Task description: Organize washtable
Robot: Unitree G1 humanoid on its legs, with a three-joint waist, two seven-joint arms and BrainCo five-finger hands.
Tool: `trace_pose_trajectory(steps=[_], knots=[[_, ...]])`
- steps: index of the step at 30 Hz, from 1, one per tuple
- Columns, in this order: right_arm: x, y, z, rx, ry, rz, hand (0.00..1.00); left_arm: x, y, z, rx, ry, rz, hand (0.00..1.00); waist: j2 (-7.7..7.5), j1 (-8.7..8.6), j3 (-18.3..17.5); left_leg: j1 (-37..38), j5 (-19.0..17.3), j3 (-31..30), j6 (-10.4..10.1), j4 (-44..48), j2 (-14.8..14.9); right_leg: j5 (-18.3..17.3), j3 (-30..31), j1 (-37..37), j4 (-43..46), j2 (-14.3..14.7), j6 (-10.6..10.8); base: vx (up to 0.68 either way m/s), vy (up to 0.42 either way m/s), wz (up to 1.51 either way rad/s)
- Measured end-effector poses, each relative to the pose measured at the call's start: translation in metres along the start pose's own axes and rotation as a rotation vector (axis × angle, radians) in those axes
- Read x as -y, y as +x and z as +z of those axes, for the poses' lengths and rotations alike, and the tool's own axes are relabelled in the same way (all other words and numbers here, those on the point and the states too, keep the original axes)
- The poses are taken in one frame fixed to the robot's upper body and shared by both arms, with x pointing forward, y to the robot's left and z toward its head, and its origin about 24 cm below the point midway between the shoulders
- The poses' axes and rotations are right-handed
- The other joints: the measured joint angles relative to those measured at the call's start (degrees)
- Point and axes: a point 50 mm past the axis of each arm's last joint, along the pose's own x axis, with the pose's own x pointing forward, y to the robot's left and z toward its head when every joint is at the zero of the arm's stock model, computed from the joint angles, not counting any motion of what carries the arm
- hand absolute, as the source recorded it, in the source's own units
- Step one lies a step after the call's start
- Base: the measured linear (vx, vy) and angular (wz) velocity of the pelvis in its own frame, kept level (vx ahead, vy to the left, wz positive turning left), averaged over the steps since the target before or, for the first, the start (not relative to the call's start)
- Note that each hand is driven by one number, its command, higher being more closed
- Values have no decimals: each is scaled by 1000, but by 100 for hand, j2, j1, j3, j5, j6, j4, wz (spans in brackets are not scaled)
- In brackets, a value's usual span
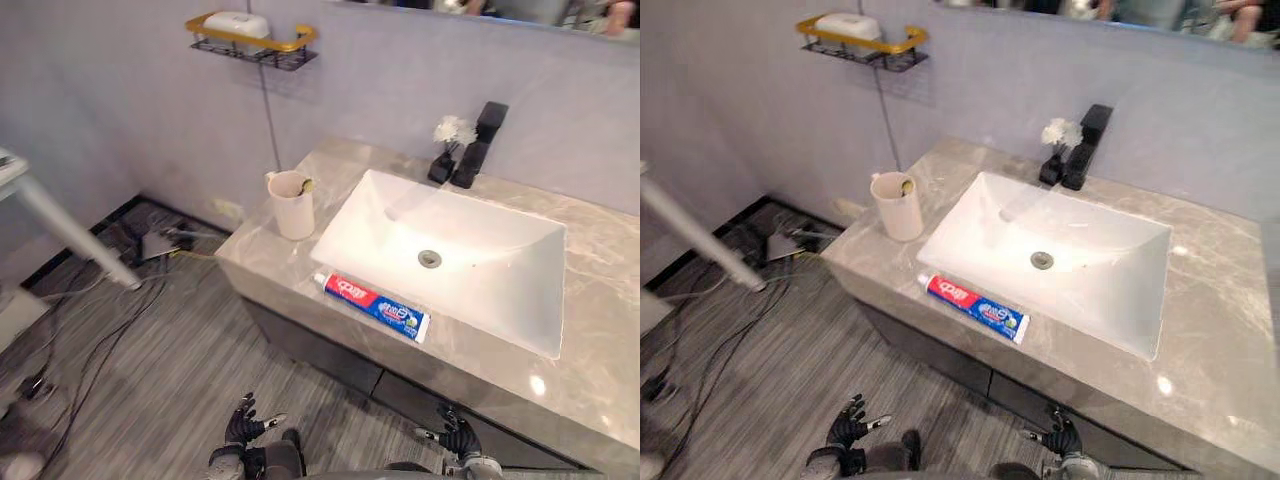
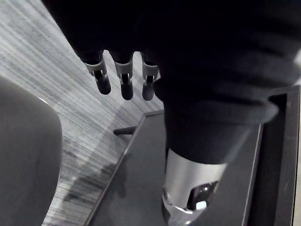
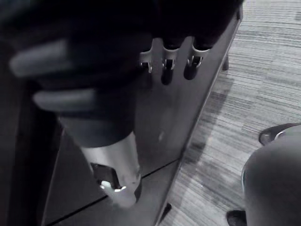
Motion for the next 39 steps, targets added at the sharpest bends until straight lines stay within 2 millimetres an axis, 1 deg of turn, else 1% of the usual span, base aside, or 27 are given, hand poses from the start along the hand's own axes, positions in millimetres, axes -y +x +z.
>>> trace_pose_trajectory(steps=[1, 2, 3, 4, 5, 6, 8, 9, 10, 11, 12, 13, 14, 15, 17, 18, 21, 22, 24, 25, 26, 27, 31, 32, 34, 35, 39], knots=[[2, 0, -1, -3, -3, -4, 0, -1, 0, -1, -7, 3, 1, 0, 5, 38, 1, 135, -60, 220, 60, -61, -24, 43, -20, -174, 322, -38, 78, 194, 203, -95], [2, 1, 0, -5, -6, -5, 0, -1, 0, -4, -19, 7, 0, 0, 47, 66, 2, 330, -41, 452, 153, -209, -33, 138, -160, -394, 748, -69, 248, 264, 269, -108], [2, 1, -2, -14, -7, -3, 0, 0, -1, -6, -28, 18, -8, 0, 82, 64, 0, 558, 10, 664, 242, -392, -49, 200, -535, -569, 1059, -217, 399, 180, 185, -83], [1, 1, -3, -21, -8, 0, 0, -1, 0, -6, -30, 23, -8, 0, 99, 54, 3, 661, 26, 736, 269, -490, -66, 159, -849, -617, 1148, -301, 444, 201, 191, -63], [2, 2, -3, -29, -10, -4, 0, -3, 0, -6, -31, 30, -8, 0, 149, 37, 6, 819, 28, 813, 272, -608, -73, 129, -1524, -672, 1166, -459, 402, 88, 82, -41], [4, 3, -2, -33, -15, -6, 0, -4, 0, -6, -29, 37, -7, 0, 166, 20, 15, 874, 29, 863, 272, -635, -62, 115, -1881, -684, 1128, -520, 372, 164, 107, -43], [8, 4, 1, -26, -35, -11, 0, -7, 0, -6, -31, 53, -5, 0, 282, -64, 10, 984, 29, 965, 272, -725, 28, 109, -3159, -786, 814, -622, 249, 138, 8, -37], [8, 5, 3, -23, -41, -10, 0, -8, 0, -6, -32, 55, -5, 0, 306, -63, 11, 992, 29, 1000, 271, -722, 50, 203, -3392, -820, 633, -614, 101, 92, -36, -44], [8, 6, 4, -19, -42, -10, 0, -9, 0, -7, -38, 59, -5, 0, 289, -58, -3, 1009, 28, 1041, 269, -707, 25, 561, -3561, -862, 267, -597, -178, 88, -81, -48], [14, 6, 3, -26, -54, -21, 0, -7, 1, -11, -63, 57, -7, 0, 362, -59, -10, 1095, 11, 1015, 233, -697, 66, 634, -3520, -707, 101, -485, -181, 130, -102, -49], [19, 6, 2, -33, -64, -32, 0, 1, 0, -13, -72, 50, -30, 0, 549, -74, -4, 1169, 17, 1016, 223, -700, 136, 733, -3506, -546, -147, -368, -217, 132, -102, -35], [22, 5, 1, -34, -68, -38, 0, 5, 0, -14, -76, 42, -39, 0, 581, -85, -3, 1199, 23, 1017, 212, -704, 153, 757, -3494, -466, -281, -318, -213, 147, -89, -23], [28, 4, 0, -39, -77, -50, 0, 13, -1, -16, -80, 26, -52, 0, 678, -88, -23, 1283, 47, 1013, 171, -731, 212, 886, -3491, -266, -577, -213, -218, 117, -80, -17], [32, 3, -4, -51, -80, -60, 0, 16, -1, -16, -83, 20, -57, 0, 718, -77, -43, 1339, 112, 1007, 67, -744, 241, 1023, -3470, -35, -950, -104, -213, 96, -68, -13], [31, 2, -5, -54, -78, -59, 0, 13, -2, -19, -90, 20, -50, 0, 706, -75, -43, 1302, 117, 1002, 41, -661, 287, 1093, -3441, 64, -1154, -38, -209, 12, -65, -9], [29, 2, -7, -59, -73, -54, 0, 11, -2, -19, -90, 25, -46, 0, 615, -71, -18, 1116, 87, 999, -6, -257, 355, 1173, -3425, 78, -1308, -18, -224, 3, -87, -8], [26, 4, -4, -55, -71, -47, 0, 9, 1, -12, -66, 19, -39, 0, 472, -4, 81, 832, 86, 1008, -10, 584, 519, 1321, -3281, 232, -1509, 25, -273, -6, -48, -22], [26, 4, -4, -53, -71, -47, 0, 8, 1, -12, -72, 4, -28, 0, 452, 7, 90, 832, 86, 1000, -10, 668, 532, 1345, -3227, 274, -1549, 40, -281, 6, 9, -36], [27, 5, -2, -46, -70, -51, 0, 5, 1, -13, -81, -28, -10, 0, 446, 105, 100, 805, 85, 913, -8, 741, 517, 1453, -3068, 338, -1681, 74, -286, 3, 41, -38], [26, 6, 1, -37, -70, -50, 0, 5, 1, -13, -83, -29, -8, 0, 410, 114, 122, 821, 76, 720, -11, 656, 459, 1552, -2951, 339, -1796, 83, -270, -14, 100, -44], [26, 8, 5, -28, -69, -49, 0, 5, 1, -14, -84, -29, -8, 0, 452, 117, 123, 947, 81, 489, -19, 376, 329, 1675, -2850, 337, -1925, 117, -259, -33, 121, -54], [25, 9, 7, -24, -69, -47, 0, 5, 1, -14, -84, -28, -12, 0, 533, 113, 120, 1068, 79, 369, -22, 118, 308, 1806, -2739, 338, -2059, 158, -241, -41, 106, -45], [25, 10, 7, -30, -65, -48, 0, 4, 1, -14, -81, -29, -9, 0, 517, 119, 147, 1241, 76, 375, -22, -333, 236, 2091, -2619, 349, -2344, 181, -199, -77, 75, -18], [26, 9, 5, -34, -61, -52, 0, 4, 0, -15, -85, -30, -9, 0, 543, 113, 139, 1339, 51, 370, -26, -551, 230, 2171, -2612, 361, -2422, 213, -204, -103, 57, -6], [27, 9, 5, -35, -53, -60, 0, 5, 0, -15, -84, -30, -12, 0, 616, 106, 159, 1439, -56, 311, -48, -779, 273, 2219, -2619, 340, -2428, 289, -194, -116, 56, 0], [27, 8, 1, -50, -36, -66, 0, 3, 0, -15, -85, -27, -7, 0, 607, 117, 183, 1484, -155, 236, -11, -889, 290, 2266, -2624, 348, -2449, 331, -175, -131, 56, 1], [26, 5, -6, -70, -26, -67, 0, -2, -1, -17, -90, -39, 11, 0, 541, 123, 153, 1486, -166, 216, -71, -901, 242, 2292, -2617, 346, -2451, 283, -149, -94, 35, 1]])
